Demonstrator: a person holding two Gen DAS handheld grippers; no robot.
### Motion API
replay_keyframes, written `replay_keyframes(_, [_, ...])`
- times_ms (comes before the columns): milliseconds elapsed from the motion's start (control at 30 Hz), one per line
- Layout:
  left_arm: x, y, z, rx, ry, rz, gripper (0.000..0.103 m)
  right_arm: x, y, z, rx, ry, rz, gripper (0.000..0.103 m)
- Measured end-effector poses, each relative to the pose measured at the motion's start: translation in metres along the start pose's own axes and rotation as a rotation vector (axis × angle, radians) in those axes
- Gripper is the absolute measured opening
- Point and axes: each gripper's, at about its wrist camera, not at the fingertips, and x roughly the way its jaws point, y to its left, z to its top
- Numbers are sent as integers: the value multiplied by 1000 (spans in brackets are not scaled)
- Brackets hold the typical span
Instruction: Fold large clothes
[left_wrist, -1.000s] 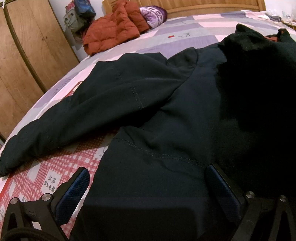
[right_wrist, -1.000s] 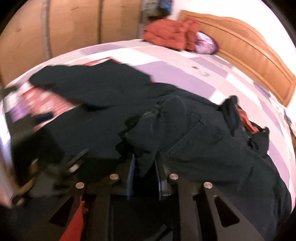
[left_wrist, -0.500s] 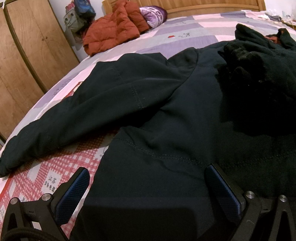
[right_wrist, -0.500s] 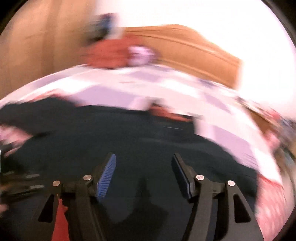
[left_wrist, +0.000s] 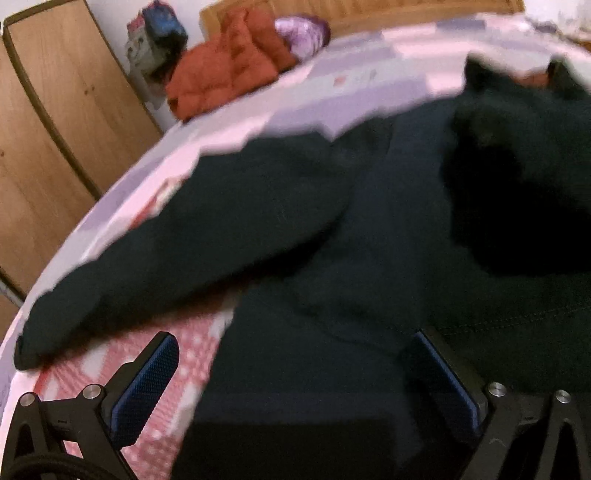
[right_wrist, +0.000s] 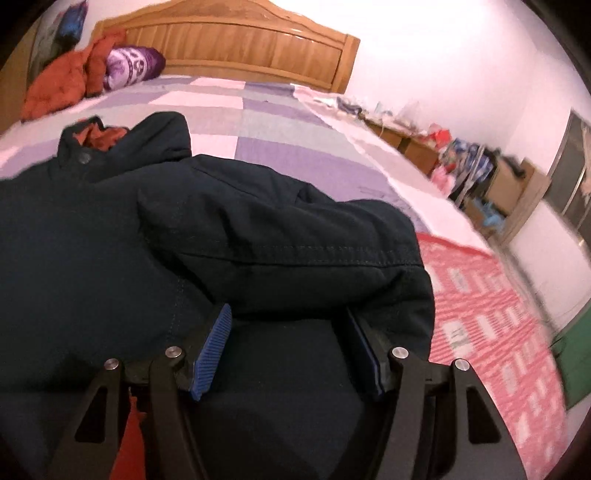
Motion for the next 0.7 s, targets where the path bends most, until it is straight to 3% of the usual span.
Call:
replay_keyframes(133, [-45,-22,58,-66,-157,-144,103,-3,6,2,1,-1,1,66])
replay_keyframes(233, [-43,-63,102,-77,-152,-261,103,-4,5,0,7,0,11,66])
replay_keyframes(300, [-25,-97,130,-87,-87,-354,103,-4,4,0,13,1,19,66])
replay_keyframes(367, [2,-135,148,-12,-50,-333,103,-3,1,0,24,4,35,66])
replay_keyframes(433, [38,-159,150,114,-32,-209,103,-2,-4,0,45,6,65,66])
replay_keyframes(500, [82,-159,139,163,72,-121,103,-1,-10,-1,64,7,104,67])
replay_keyframes(567, [117,-118,122,-37,150,-305,103,-2,-13,-1,70,4,136,67])
replay_keyframes(600, [123,-105,118,-117,165,-330,103,-2,-13,-1,61,3,148,67])
replay_keyframes(633, [122,-103,115,-123,152,-326,103,-2,-13,0,50,7,154,67])
replay_keyframes(700, [112,-117,112,-35,90,-234,103,-5,-15,2,21,13,170,67])
